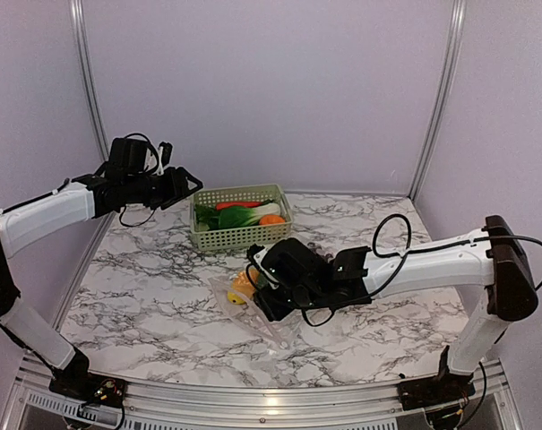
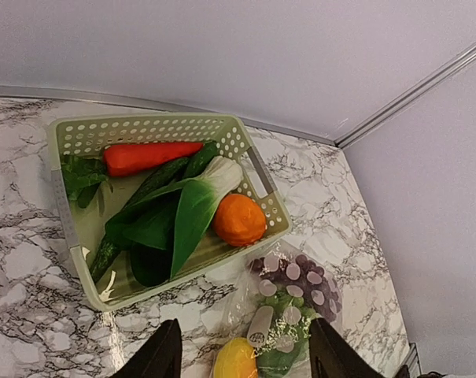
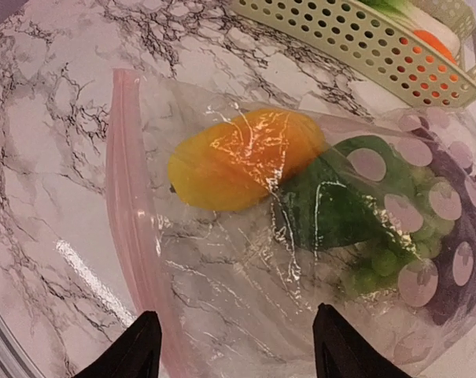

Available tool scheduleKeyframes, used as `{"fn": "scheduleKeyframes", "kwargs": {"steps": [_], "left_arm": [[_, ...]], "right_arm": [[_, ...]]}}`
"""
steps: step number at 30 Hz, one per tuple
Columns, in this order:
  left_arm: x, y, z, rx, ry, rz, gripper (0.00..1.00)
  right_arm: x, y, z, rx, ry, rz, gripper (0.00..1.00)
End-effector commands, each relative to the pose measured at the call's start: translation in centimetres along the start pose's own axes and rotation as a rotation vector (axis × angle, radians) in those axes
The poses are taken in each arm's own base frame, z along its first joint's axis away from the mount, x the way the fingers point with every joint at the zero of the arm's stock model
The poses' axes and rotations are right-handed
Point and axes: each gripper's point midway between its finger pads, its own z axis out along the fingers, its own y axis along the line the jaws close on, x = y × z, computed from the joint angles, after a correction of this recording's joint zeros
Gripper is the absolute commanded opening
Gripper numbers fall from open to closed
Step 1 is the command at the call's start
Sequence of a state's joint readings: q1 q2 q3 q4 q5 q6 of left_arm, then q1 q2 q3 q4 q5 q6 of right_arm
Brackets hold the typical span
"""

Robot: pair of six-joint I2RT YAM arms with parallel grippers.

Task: Open the zip-top bag and remove the fake food
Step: Adjust the zipper food storage bag at the center of the board.

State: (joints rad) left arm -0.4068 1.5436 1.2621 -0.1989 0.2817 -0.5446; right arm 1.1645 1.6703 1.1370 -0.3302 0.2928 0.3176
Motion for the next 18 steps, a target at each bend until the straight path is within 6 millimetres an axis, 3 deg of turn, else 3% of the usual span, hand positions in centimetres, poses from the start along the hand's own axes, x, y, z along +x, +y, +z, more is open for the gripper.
{"fn": "scheduleKeyframes", "kwargs": {"steps": [1,7,11,13,18], "left_arm": [[1.1,-1.1,-3.0,0.015,-0.046,-0.003,0.57],[5.0,-0.9,-5.6,0.027,-0.012,-0.021,0.57],[7.1,-1.5,-6.9,0.059,0.005,-0.039,0.57],[8.5,-2.0,-6.9,0.090,0.034,-0.048,0.57],[12.2,-3.1,-7.1,0.149,0.095,-0.075,0.53]], "right_arm": [[-1.5,2.5,0.7,0.018,-0.029,-0.053,0.63],[-0.8,3.6,2.3,0.052,0.006,-0.074,0.61],[-0.5,2.6,3.1,0.133,0.034,-0.066,0.57],[-0.8,2.4,3.2,0.160,0.033,-0.058,0.46],[-2.3,3.5,3.6,0.129,0.014,-0.039,0.05]]}}
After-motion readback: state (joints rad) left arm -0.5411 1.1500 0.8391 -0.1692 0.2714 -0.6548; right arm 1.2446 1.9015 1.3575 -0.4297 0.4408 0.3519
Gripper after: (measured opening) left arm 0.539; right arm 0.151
